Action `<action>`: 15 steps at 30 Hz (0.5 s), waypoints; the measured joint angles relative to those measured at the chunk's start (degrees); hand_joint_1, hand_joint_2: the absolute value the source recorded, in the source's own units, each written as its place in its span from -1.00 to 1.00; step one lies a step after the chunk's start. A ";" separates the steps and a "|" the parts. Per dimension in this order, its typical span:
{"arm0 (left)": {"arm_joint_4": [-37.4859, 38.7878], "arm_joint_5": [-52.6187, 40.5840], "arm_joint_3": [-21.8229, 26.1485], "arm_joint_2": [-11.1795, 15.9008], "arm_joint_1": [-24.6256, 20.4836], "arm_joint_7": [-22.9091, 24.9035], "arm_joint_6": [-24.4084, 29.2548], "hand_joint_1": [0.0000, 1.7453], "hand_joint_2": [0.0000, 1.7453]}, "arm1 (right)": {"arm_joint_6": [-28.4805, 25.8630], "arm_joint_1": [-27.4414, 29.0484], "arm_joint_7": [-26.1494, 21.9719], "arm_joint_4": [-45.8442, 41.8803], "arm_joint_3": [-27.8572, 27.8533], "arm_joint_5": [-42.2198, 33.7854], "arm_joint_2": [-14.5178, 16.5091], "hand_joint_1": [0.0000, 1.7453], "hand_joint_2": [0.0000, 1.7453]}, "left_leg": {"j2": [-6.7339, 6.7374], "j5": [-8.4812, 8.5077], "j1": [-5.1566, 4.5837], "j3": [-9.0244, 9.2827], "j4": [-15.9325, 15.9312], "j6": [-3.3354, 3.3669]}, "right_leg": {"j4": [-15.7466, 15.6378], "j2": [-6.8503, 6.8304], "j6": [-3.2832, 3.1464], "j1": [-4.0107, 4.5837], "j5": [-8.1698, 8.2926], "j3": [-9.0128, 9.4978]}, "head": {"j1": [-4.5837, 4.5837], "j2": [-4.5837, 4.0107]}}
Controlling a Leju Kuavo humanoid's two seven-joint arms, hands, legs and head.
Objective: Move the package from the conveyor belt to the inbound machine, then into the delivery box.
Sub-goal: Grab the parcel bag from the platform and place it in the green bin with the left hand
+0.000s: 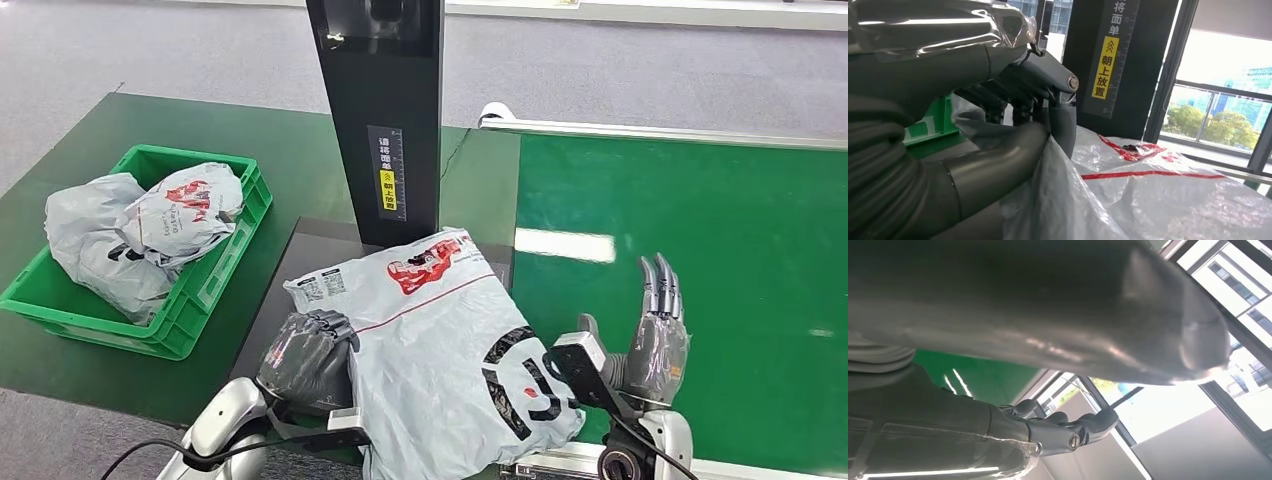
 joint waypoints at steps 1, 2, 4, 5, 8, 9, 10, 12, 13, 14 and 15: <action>-0.01 0.08 0.06 0.06 -0.14 -0.05 -0.02 1.00 1.00 | -0.01 0.02 0.00 -0.04 -0.06 0.00 0.00 -1.00 -1.00 | 0.00 0.00 0.00 0.00 0.00 0.00 | 0.00 0.00 0.00 0.00 0.00 0.00 | 0.00 0.00; -0.01 0.16 0.11 0.11 -0.29 -0.11 -0.05 1.00 1.00 | -0.02 0.04 0.00 -0.08 -0.11 -0.01 0.00 -1.00 -1.00 | 0.00 0.00 0.00 0.00 0.00 0.00 | 0.00 0.00 0.00 0.00 0.00 0.00 | 0.01 0.00; -0.01 0.47 0.26 0.22 -0.64 -0.22 -0.11 1.00 1.00 | -0.09 0.12 0.00 -0.22 -0.20 -0.05 0.00 -1.00 -1.00 | 0.00 0.00 0.00 0.00 0.00 0.00 | 0.00 0.00 0.00 0.00 0.00 0.01 | 0.01 0.00; -0.01 0.71 0.38 0.31 -0.86 -0.30 -0.14 1.00 1.00 | -0.15 0.17 0.00 -0.28 -0.24 -0.10 0.00 -1.00 -1.00 | 0.00 0.00 0.00 0.00 0.00 0.00 | 0.00 0.00 0.00 0.00 0.00 0.01 | 0.01 0.00; 0.01 1.45 0.79 0.63 -1.47 -0.66 -0.15 1.00 1.00 | -0.33 0.34 0.00 -0.36 -0.37 -0.29 0.00 -1.00 -1.00 | 0.00 0.00 0.00 0.01 0.00 0.00 | 0.00 0.00 0.00 0.00 0.00 0.01 | 0.01 0.00; 0.01 1.65 0.88 0.72 -1.64 -0.78 -0.14 1.00 1.00 | -0.37 0.36 0.00 -0.36 -0.42 -0.35 0.00 -1.00 -1.00 | 0.00 0.00 0.00 0.01 0.00 0.00 | 0.00 0.00 0.00 0.00 0.00 0.01 | 0.01 0.00; 0.01 1.84 0.96 0.84 -1.82 -0.88 -0.14 1.00 1.00 | -0.43 0.38 0.00 -0.37 -0.47 -0.43 0.00 -1.00 -1.00 | 0.00 0.00 0.00 0.01 0.00 0.00 | 0.00 0.00 0.00 0.00 0.00 0.01 | 0.01 0.00; -0.01 2.25 1.04 1.04 -2.14 -0.99 -0.14 1.00 1.00 | -0.55 0.42 0.00 -0.37 -0.56 -0.60 0.00 -1.00 -1.00 | 0.00 0.00 0.00 0.01 0.00 0.00 | 0.00 0.00 0.00 0.00 0.00 0.00 | 0.01 0.00; -0.08 2.51 1.10 1.16 -2.28 -1.08 -0.13 1.00 1.00 | -0.64 0.45 -0.01 -0.37 -0.59 -0.71 0.00 -1.00 -1.00 | 0.00 0.00 0.00 0.01 0.00 0.00 | 0.00 0.00 0.00 0.00 0.00 0.00 | 0.01 0.00; -0.23 2.77 1.16 1.27 -2.40 -1.19 -0.10 1.00 1.00 | -0.74 0.50 -0.01 -0.37 -0.62 -0.80 0.00 -1.00 -1.00 | 0.00 0.00 0.00 0.01 0.00 0.00 | 0.00 0.00 0.00 0.00 0.00 0.00 | 0.01 0.00; -0.45 2.97 1.21 1.38 -2.54 -1.32 -0.07 1.00 1.00 | -0.84 0.54 -0.03 -0.37 -0.63 -0.87 0.00 -1.00 -1.00 | 0.00 0.00 0.00 0.01 0.00 0.00 | 0.00 0.00 0.00 0.00 0.00 0.00 | 0.01 0.00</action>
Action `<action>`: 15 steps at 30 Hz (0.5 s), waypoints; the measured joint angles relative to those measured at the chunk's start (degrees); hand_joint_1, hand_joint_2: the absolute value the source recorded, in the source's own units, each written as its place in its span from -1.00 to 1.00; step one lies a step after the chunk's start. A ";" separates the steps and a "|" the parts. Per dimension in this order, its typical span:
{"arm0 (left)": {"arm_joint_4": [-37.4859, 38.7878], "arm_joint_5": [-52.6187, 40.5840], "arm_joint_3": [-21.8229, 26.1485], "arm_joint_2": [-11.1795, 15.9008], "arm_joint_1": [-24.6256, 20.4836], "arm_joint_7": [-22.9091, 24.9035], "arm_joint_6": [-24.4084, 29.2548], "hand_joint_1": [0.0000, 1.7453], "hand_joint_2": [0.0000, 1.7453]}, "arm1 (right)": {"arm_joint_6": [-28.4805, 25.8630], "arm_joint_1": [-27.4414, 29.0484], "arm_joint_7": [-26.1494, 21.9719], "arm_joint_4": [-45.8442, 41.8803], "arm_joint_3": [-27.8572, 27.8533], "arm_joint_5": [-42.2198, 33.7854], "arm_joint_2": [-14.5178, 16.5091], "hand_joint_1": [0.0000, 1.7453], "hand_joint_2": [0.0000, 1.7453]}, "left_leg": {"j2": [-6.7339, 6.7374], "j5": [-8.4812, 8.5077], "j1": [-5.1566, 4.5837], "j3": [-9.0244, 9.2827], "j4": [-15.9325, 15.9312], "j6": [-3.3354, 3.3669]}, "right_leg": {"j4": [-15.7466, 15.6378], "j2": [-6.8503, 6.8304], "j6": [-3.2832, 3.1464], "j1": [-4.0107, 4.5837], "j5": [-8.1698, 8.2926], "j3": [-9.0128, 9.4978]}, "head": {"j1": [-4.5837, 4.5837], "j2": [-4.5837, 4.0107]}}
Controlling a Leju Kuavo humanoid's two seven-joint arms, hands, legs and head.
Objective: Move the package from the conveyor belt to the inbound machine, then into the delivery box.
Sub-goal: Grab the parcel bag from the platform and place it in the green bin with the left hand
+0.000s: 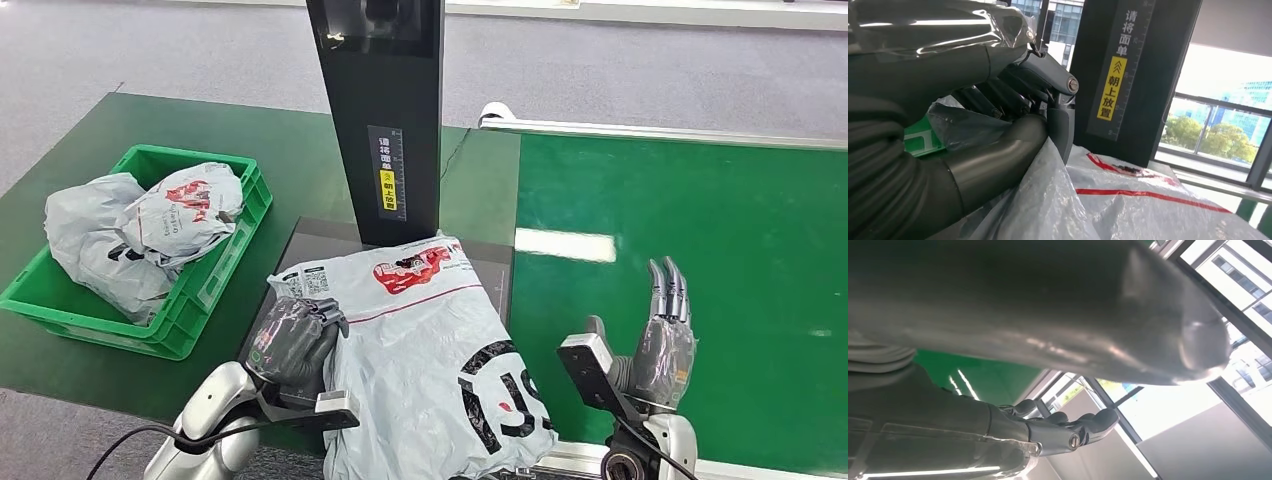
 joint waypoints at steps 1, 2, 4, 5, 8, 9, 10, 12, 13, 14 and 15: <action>-0.34 0.23 0.04 0.14 -0.17 -0.16 0.02 1.00 1.00 | -0.10 0.03 -0.04 0.00 -0.01 -0.07 0.00 -1.00 -1.00 | 0.00 0.00 0.00 0.00 0.00 0.00 | 0.00 0.00 0.00 0.00 0.00 0.00 | 0.00 0.00; -0.74 0.43 0.07 0.29 -0.37 -0.29 0.03 1.00 1.00 | -0.16 0.05 -0.10 0.00 -0.02 -0.11 0.00 -1.00 -1.00 | 0.00 0.00 0.00 0.00 0.00 0.00 | 0.00 0.00 0.00 0.00 0.00 0.00 | 0.00 0.00; -1.48 0.73 0.12 0.56 -0.85 -0.48 0.01 1.00 1.00 | -0.25 0.07 -0.23 0.00 -0.02 -0.16 0.00 -1.00 -1.00 | 0.00 0.00 0.00 0.00 0.00 0.00 | 0.00 0.00 0.00 0.00 0.00 0.01 | 0.00 0.00; -1.77 0.79 0.14 0.66 -1.06 -0.51 -0.01 1.00 1.00 | -0.27 0.07 -0.28 0.00 -0.03 -0.17 0.00 -1.00 -1.00 | 0.00 0.00 0.00 0.00 0.00 0.00 | 0.00 0.00 0.00 0.00 0.00 0.01 | 0.00 0.00; -2.32 0.81 0.17 0.91 -1.50 -0.51 -0.03 1.00 1.00 | -0.32 0.09 -0.37 0.00 -0.04 -0.19 0.00 -1.00 -1.00 | 0.00 0.00 0.00 0.00 0.00 0.00 | 0.00 0.00 0.00 0.00 0.00 0.01 | 0.00 0.00; -2.46 0.81 0.17 0.97 -1.56 -0.51 -0.03 1.00 1.00 | -0.33 0.09 -0.38 0.00 -0.04 -0.19 0.00 -1.00 -1.00 | 0.00 0.00 0.00 0.01 0.00 0.00 | 0.00 0.00 0.00 0.00 0.00 0.01 | 0.00 0.00; -2.58 0.81 0.17 1.04 -1.59 -0.51 -0.03 1.00 1.00 | -0.33 0.09 -0.39 0.00 -0.04 -0.20 0.00 -1.00 -1.00 | 0.00 0.00 0.00 0.01 0.00 0.00 | 0.00 0.00 0.00 0.00 0.00 0.01 | 0.00 0.00; -2.74 0.81 0.17 1.12 -1.60 -0.52 -0.03 1.00 1.00 | -0.33 0.09 -0.39 0.00 -0.05 -0.20 0.00 -1.00 -1.00 | 0.00 0.00 0.00 0.00 0.00 0.00 | 0.00 0.00 0.00 0.00 0.00 0.01 | 0.00 0.00; -2.80 0.81 0.17 1.14 -1.61 -0.52 -0.03 1.00 1.00 | -0.33 0.09 -0.39 0.00 -0.06 -0.20 0.00 -1.00 -1.00 | 0.00 0.00 0.00 0.00 0.00 0.00 | 0.00 0.00 0.00 0.00 0.00 0.01 | 0.00 0.00; -2.83 0.83 0.17 1.15 -1.61 -0.53 -0.03 1.00 1.00 | -0.34 0.09 -0.39 0.00 -0.07 -0.20 0.00 -1.00 -1.00 | 0.00 0.00 0.00 0.00 0.00 0.00 | 0.00 0.00 0.00 0.00 0.00 0.00 | 0.00 0.00; -2.84 0.90 0.17 1.17 -1.63 -0.58 -0.03 1.00 1.00 | -0.34 0.09 -0.39 0.00 -0.07 -0.20 0.00 -1.00 -1.00 | 0.00 0.00 0.00 0.00 0.00 0.00 | 0.00 0.00 0.00 0.00 0.00 0.00 | 0.00 0.00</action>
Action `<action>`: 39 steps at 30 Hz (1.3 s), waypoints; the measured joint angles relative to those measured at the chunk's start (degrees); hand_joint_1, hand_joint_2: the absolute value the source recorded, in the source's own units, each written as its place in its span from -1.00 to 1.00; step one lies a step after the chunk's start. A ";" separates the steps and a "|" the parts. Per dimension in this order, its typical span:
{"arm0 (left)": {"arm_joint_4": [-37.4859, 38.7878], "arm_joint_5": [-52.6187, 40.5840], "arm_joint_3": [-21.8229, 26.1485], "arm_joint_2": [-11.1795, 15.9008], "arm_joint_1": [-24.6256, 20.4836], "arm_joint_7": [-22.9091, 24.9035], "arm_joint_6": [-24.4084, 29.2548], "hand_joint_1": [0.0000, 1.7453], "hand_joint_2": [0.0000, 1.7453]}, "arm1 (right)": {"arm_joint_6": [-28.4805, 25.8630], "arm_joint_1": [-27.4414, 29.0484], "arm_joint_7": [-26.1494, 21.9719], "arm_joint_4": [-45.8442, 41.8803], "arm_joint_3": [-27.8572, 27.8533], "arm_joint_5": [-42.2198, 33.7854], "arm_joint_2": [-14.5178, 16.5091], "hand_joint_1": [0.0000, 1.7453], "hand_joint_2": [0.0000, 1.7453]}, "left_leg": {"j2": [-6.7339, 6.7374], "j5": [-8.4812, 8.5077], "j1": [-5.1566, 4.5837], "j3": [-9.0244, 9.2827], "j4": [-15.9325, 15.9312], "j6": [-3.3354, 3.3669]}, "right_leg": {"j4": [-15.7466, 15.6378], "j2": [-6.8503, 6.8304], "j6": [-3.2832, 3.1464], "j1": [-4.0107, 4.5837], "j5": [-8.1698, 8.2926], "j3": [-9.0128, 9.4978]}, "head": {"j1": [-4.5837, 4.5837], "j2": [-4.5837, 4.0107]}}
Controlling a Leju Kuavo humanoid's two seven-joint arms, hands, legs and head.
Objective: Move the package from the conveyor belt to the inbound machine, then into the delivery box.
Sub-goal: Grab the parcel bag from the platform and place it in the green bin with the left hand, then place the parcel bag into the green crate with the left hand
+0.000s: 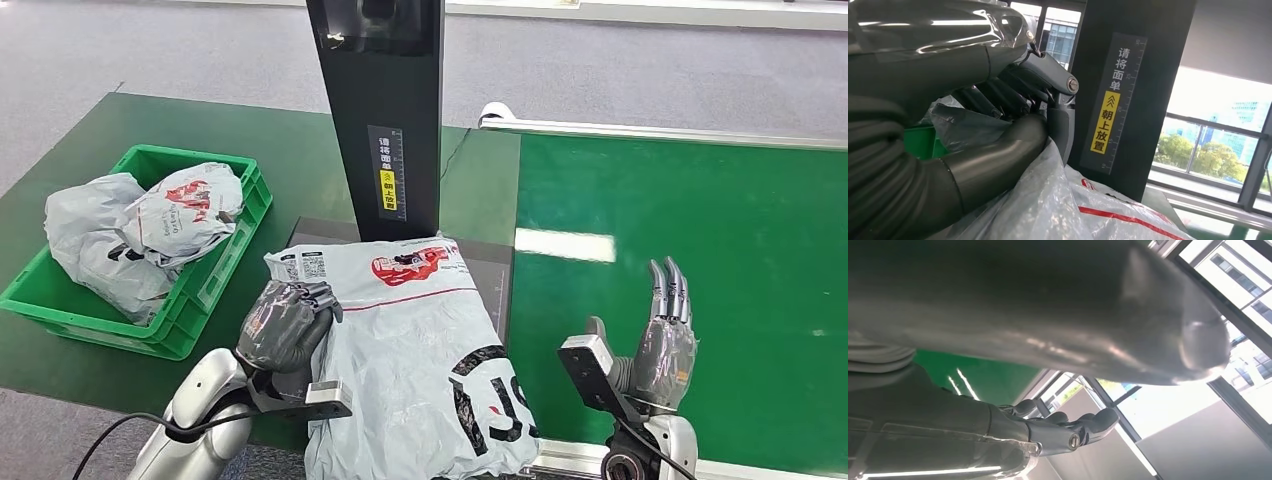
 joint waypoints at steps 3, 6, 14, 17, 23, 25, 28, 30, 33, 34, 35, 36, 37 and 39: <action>-0.64 1.58 -0.01 0.29 -0.39 -0.89 -0.18 1.00 1.00 | -0.12 0.06 -0.15 0.00 -0.01 -0.22 0.00 -1.00 -1.00 | -0.01 0.00 0.00 0.00 0.00 0.00 | 0.00 0.00 0.00 0.00 0.00 -0.01 | 0.01 0.00; -1.99 6.09 0.16 1.49 -2.74 -2.29 -2.07 1.00 1.00 | -0.58 0.14 -0.44 0.03 -0.01 -0.85 0.00 -1.00 -1.00 | -0.02 0.03 0.01 0.00 0.00 0.00 | 0.00 -0.01 0.00 0.01 0.00 0.00 | 0.00 0.00; -2.49 19.66 4.17 6.33 -14.39 -4.70 -7.74 1.00 1.00 | -3.36 0.98 -1.96 0.60 -0.01 -3.48 -0.04 -1.00 -1.00 | 0.01 0.13 0.05 0.01 0.00 -0.02 | 0.05 0.01 -0.07 0.06 0.06 0.01 | -0.01 0.00; -2.48 23.67 6.65 8.36 -17.06 -5.01 -8.92 1.00 1.00 | -3.73 1.23 -2.22 0.71 0.07 -3.73 -0.04 -1.00 -1.00 | 0.01 0.14 0.09 -0.07 0.00 -0.04 | 0.06 0.02 -0.07 0.12 0.06 -0.06 | 0.01 0.00; -1.81 31.51 15.03 12.03 -23.01 -5.12 -10.58 1.00 1.00 | -3.99 1.23 -2.25 0.90 0.30 -3.87 -0.01 -1.00 -1.00 | 0.02 0.15 0.12 -0.11 -0.01 -0.06 | 0.07 0.02 -0.09 0.16 0.06 -0.13 | -0.01 0.00; -1.03 31.81 17.45 13.15 -24.18 -4.86 -10.81 1.00 1.00 | -3.92 1.22 -2.22 0.90 0.50 -3.85 0.01 -1.00 -1.00 | 0.03 0.15 0.12 -0.12 -0.01 -0.06 | 0.07 0.03 -0.09 0.16 0.06 -0.13 | 0.00 0.00; 0.77 32.49 20.88 14.54 -25.80 -4.42 -10.82 1.00 1.00 | -3.74 1.17 -2.10 0.93 0.86 -3.64 0.05 -1.00 -1.00 | 0.05 0.15 0.12 -0.11 -0.01 -0.06 | 0.07 0.05 -0.09 0.17 0.06 -0.14 | 0.00 0.00; 2.05 33.08 22.79 15.28 -26.57 -4.38 -10.82 1.00 1.00 | -3.60 1.05 -2.02 0.97 1.05 -3.52 0.13 -1.00 -1.00 | 0.04 0.15 0.12 -0.11 -0.01 -0.06 | 0.07 0.04 -0.09 0.16 0.06 -0.14 | 0.01 0.00; 3.41 33.46 24.53 16.03 -27.30 -4.43 -10.81 1.00 1.00 | -3.50 0.90 -1.98 1.01 1.19 -3.43 0.29 -1.00 -1.00 | 0.03 0.15 0.12 -0.12 -0.01 -0.06 | 0.07 0.03 -0.09 0.16 0.06 -0.13 | 0.02 0.00; 3.72 33.55 24.88 16.16 -27.43 -4.44 -10.80 1.00 1.00 | -3.47 0.88 -1.98 1.01 1.23 -3.42 0.33 -1.00 -1.00 | 0.03 0.15 0.12 -0.12 -0.01 -0.06 | 0.07 0.03 -0.09 0.16 0.06 -0.13 | 0.02 0.00; 4.03 33.77 25.20 16.29 -27.57 -4.41 -10.79 1.00 1.00 | -3.43 0.88 -1.98 1.01 1.31 -3.40 0.37 -1.00 -1.00 | 0.04 0.15 0.11 -0.12 -0.01 -0.06 | 0.07 0.04 -0.09 0.16 0.06 -0.13 | 0.02 0.00; 4.44 34.21 25.55 16.45 -27.74 -4.30 -10.77 1.00 1.00 | -3.37 0.87 -1.97 1.01 1.38 -3.37 0.41 -1.00 -1.00 | 0.04 0.15 0.11 -0.12 -0.01 -0.06 | 0.07 0.04 -0.09 0.16 0.06 -0.13 | 0.02 0.00; 4.99 34.88 25.97 16.68 -28.02 -4.15 -10.75 1.00 1.00 | -3.27 0.86 -1.94 1.01 1.44 -3.31 0.46 -1.00 -1.00 | 0.04 0.15 0.11 -0.12 -0.01 -0.06 | 0.07 0.04 -0.09 0.16 0.06 -0.13 | 0.02 0.00; 6.65 36.73 27.08 17.37 -28.88 -3.89 -10.66 1.00 1.00 | -3.05 0.86 -1.91 1.01 1.52 -3.13 0.55 -1.00 -1.00 | 0.05 0.15 0.12 -0.12 -0.01 -0.06 | 0.07 0.04 -0.09 0.16 0.06 -0.14 | 0.02 0.00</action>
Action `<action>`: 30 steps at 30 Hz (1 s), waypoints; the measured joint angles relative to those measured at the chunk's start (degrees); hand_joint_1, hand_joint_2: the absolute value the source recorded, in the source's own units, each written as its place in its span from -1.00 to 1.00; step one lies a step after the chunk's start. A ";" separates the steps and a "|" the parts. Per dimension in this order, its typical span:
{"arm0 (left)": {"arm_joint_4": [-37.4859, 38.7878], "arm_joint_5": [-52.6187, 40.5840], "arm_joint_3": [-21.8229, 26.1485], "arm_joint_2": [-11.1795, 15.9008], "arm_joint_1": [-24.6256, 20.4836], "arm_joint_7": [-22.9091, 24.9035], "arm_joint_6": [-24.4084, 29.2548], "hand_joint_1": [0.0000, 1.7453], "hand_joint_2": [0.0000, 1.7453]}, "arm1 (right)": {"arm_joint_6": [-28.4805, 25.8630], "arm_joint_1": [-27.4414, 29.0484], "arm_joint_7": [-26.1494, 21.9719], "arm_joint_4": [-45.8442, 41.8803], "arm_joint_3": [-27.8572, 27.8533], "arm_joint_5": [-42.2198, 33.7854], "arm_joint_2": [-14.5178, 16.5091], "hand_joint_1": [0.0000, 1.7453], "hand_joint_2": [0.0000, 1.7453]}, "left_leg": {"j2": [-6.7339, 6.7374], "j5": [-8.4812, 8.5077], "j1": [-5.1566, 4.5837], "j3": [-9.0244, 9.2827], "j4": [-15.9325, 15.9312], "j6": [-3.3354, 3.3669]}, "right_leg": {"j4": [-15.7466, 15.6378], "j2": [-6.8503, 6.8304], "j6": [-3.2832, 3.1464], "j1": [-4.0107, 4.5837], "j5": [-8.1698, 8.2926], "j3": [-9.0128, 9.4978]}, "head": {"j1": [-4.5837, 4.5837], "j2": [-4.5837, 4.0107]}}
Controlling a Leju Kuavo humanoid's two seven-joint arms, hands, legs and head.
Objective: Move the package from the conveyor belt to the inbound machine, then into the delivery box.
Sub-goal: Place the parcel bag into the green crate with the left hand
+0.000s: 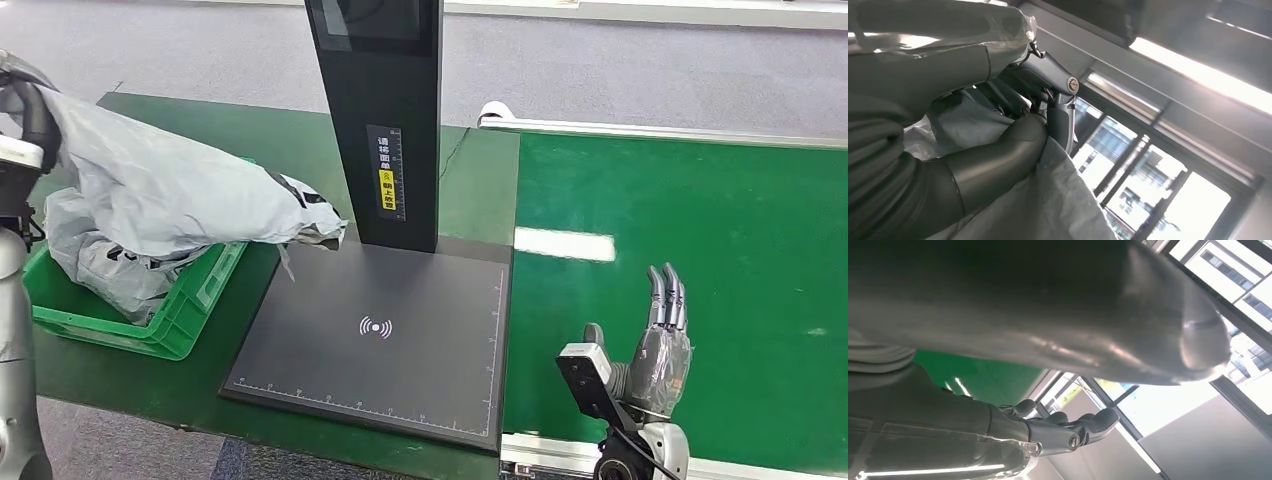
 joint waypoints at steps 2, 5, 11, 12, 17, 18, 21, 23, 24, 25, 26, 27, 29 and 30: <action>2.24 1.76 1.44 0.99 -1.18 0.06 0.29 1.00 1.00 | 0.11 0.00 0.01 0.00 0.05 0.13 0.04 -1.00 -1.00 | 0.00 0.00 0.01 0.00 0.00 0.00 | 0.00 0.00 0.00 0.01 0.00 -0.01 | -0.01 0.00; 6.52 3.20 3.74 2.68 -3.18 0.03 1.45 1.00 1.00 | 0.18 0.00 0.02 0.00 0.12 0.17 0.04 -1.00 -1.00 | 0.00 0.01 0.03 0.00 -0.01 -0.01 | 0.01 0.00 -0.01 0.04 -0.01 -0.02 | -0.01 0.00; 16.47 1.93 7.53 6.09 -5.72 -0.16 6.64 1.00 1.00 | 0.87 0.11 0.26 -0.02 0.26 0.34 0.15 -1.00 -1.00 | 0.01 0.01 0.03 0.00 -0.01 -0.01 | 0.02 0.01 -0.02 0.04 -0.01 -0.02 | 0.01 0.00; 18.14 1.46 8.06 6.68 -5.83 -0.22 7.52 1.00 1.00 | 0.98 0.17 0.36 -0.03 0.26 0.39 0.21 -1.00 -1.00 | 0.01 0.01 0.03 0.00 -0.01 -0.02 | 0.01 0.01 -0.02 0.04 -0.01 -0.03 | 0.01 0.00; 26.42 -1.22 10.28 9.09 -5.88 -0.31 11.20 1.00 1.00 | 1.56 0.69 0.54 -0.34 0.24 0.65 0.40 -1.00 -1.00 | 0.01 0.01 0.03 -0.01 -0.01 -0.02 | 0.01 0.00 -0.02 0.04 -0.02 -0.04 | 0.01 0.00; 27.89 -1.61 10.66 9.36 -5.88 -0.29 11.72 1.00 1.00 | 1.69 0.77 0.54 -0.42 0.25 0.71 0.44 -1.00 -1.00 | 0.01 0.01 0.03 -0.01 -0.01 -0.02 | 0.01 0.00 -0.02 0.04 -0.02 -0.04 | 0.00 0.00; 31.61 -2.60 11.57 9.75 -5.87 -0.13 13.06 1.00 1.00 | 2.00 0.89 0.54 -0.61 0.25 0.92 0.58 -1.00 -1.00 | 0.00 0.01 0.03 -0.01 -0.01 -0.02 | 0.01 -0.01 -0.02 0.04 -0.02 -0.03 | 0.00 0.00; 33.25 -2.81 11.93 9.86 -5.86 -0.11 13.44 1.00 1.00 | 2.04 0.93 0.54 -0.67 0.25 1.01 0.67 -1.00 -1.00 | -0.01 0.01 0.03 -0.01 -0.01 -0.02 | 0.01 -0.01 -0.02 0.04 -0.02 -0.02 | 0.01 0.00; 33.85 -2.88 12.10 9.92 -5.85 -0.11 13.52 1.00 1.00 | 2.04 0.96 0.54 -0.70 0.25 1.03 0.72 -1.00 -1.00 | -0.01 0.01 0.03 -0.01 -0.01 -0.02 | 0.01 -0.01 -0.02 0.04 -0.01 -0.02 | 0.01 0.00; 34.36 -3.02 12.23 9.98 -5.86 -0.05 13.60 1.00 1.00 | 2.05 1.00 0.54 -0.74 0.25 1.05 0.76 -1.00 -1.00 | 0.00 0.01 0.03 -0.01 -0.01 -0.02 | 0.01 -0.01 -0.02 0.04 -0.01 -0.02 | 0.01 0.00; 34.85 -3.23 12.35 10.04 -5.86 0.14 13.66 1.00 1.00 | 2.08 1.05 0.54 -0.81 0.25 1.07 0.80 -1.00 -1.00 | 0.00 0.01 0.03 -0.01 -0.01 -0.02 | 0.01 0.00 -0.02 0.04 -0.01 -0.02 | 0.01 0.00; 35.35 -3.58 12.44 10.08 -5.85 0.43 13.73 1.00 1.00 | 2.12 1.09 0.56 -0.89 0.25 1.10 0.84 -1.00 -1.00 | 0.00 0.01 0.03 -0.01 0.00 -0.02 | 0.01 0.00 -0.02 0.03 -0.01 -0.03 | 0.01 0.00; 36.49 -4.75 12.56 10.09 -5.81 1.21 13.98 1.00 1.00 | 2.25 1.16 0.64 -1.07 0.26 1.20 0.86 -1.00 -1.00 | 0.00 0.01 0.03 0.00 0.00 -0.02 | 0.01 -0.01 -0.02 0.03 -0.01 -0.04 | 0.01 0.00; 37.16 -5.44 12.60 10.07 -5.77 1.56 14.15 1.00 1.00 | 2.32 1.22 0.68 -1.20 0.25 1.25 0.87 -1.00 -1.00 | -0.01 0.01 0.03 0.00 0.00 -0.02 | 0.01 -0.01 -0.02 0.03 -0.01 -0.04 | 0.01 0.00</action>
